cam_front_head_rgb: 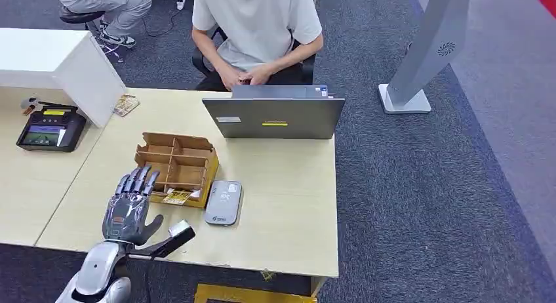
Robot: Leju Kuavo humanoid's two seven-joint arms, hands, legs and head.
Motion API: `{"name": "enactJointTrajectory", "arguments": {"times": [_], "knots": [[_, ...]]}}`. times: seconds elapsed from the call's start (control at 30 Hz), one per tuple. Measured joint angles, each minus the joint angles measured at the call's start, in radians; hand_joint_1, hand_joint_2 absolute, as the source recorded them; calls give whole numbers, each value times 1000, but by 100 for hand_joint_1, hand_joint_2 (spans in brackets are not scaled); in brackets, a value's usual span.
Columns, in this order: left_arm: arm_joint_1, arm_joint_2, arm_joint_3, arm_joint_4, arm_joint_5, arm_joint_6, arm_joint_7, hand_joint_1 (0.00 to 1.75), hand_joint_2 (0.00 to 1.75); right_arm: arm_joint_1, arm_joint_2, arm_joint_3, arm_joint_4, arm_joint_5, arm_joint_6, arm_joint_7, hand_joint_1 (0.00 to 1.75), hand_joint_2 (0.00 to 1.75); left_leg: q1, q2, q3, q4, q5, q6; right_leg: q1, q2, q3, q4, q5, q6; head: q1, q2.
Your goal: Pass the card to the sensor for recognition and then transmit it.
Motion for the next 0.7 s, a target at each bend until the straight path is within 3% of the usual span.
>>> {"name": "enactJointTrajectory", "arguments": {"times": [0.23,0.27,0.7], "knots": [[-91,-26,4,95,7,-12,-42,0,175,-6,2,51,0,67,-4,4,0,175,0,-2,0,0,1,0,0,-1,1,0,0,0,0,0],[-106,-32,4,111,7,-11,-42,0,175,-8,2,53,0,67,-3,5,0,0,0,-2,0,0,1,0,0,-1,1,0,1,0,0,0],[-164,-64,-1,209,16,-9,-43,0,175,-10,11,56,1,51,17,-2,0,0,0,-1,1,0,1,0,0,-1,1,0,1,0,0,0]]}}
